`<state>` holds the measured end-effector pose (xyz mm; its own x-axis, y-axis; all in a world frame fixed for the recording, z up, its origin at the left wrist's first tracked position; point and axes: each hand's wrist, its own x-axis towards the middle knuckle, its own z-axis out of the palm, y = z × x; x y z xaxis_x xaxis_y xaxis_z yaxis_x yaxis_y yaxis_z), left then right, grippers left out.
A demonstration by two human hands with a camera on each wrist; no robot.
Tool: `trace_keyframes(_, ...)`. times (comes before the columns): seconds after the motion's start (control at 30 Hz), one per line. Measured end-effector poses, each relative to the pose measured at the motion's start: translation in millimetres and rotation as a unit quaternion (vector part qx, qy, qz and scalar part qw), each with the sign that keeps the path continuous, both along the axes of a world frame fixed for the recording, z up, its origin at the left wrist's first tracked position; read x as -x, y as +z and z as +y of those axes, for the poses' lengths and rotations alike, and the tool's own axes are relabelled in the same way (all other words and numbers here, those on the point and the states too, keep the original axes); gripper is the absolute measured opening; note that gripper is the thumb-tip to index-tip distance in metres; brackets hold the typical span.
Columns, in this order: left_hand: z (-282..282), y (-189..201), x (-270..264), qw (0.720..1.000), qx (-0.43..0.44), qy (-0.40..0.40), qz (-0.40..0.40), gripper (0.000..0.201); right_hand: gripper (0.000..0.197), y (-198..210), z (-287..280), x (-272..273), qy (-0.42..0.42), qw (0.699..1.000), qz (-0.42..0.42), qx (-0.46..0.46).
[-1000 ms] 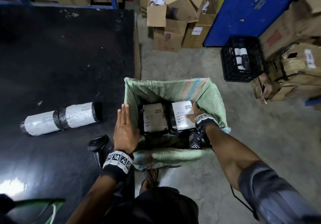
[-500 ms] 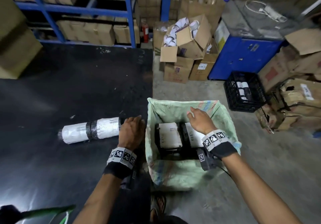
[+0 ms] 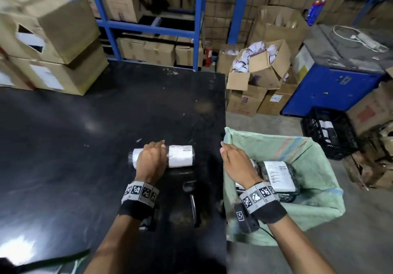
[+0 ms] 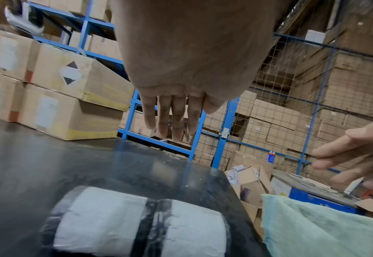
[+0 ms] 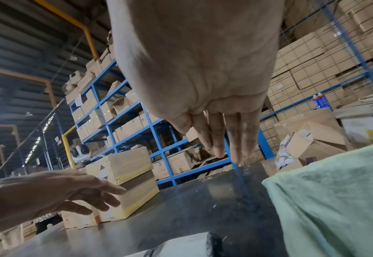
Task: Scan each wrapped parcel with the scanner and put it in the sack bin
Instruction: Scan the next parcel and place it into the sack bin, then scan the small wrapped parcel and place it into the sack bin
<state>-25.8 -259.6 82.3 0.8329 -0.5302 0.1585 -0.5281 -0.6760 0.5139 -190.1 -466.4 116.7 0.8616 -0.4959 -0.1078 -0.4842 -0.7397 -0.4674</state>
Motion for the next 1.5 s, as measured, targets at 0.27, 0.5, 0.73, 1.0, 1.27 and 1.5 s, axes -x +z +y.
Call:
trace_keyframes(0.27,71.2,-39.3,-50.5,0.996,-0.051,0.033,0.064,0.037,0.047,-32.1,69.4,-22.4,-0.021,0.998,0.032,-0.051)
trace_keyframes(0.5,102.9,-87.7,-91.6,0.989,-0.05,0.011,0.137,0.03,0.047,-62.5,103.3,-18.8,-0.059,0.989,0.125,-0.045)
trace_keyframes(0.73,113.9,-121.2,-112.8,0.986,-0.006,-0.007,0.167,0.048,0.056,-107.8,119.8,-12.1,-0.105,0.976,0.165,-0.097)
trace_keyframes(1.0,108.7,-169.5,-140.3,0.968,0.039,0.012,0.248,0.074,0.067,-144.1,135.0,-13.4,-0.205,0.955,0.165,-0.137)
trace_keyframes(1.27,92.0,-191.3,-158.6,0.96,0.078,0.016,0.269,0.092,0.057,-168.0,140.8,-20.0,-0.288,0.922,0.021,-0.258)
trace_keyframes(1.5,98.7,-210.3,-157.4,0.949,0.105,-0.009,0.299,0.099,0.052,-177.4,143.3,-21.3,-0.327,0.863,-0.076,-0.377)
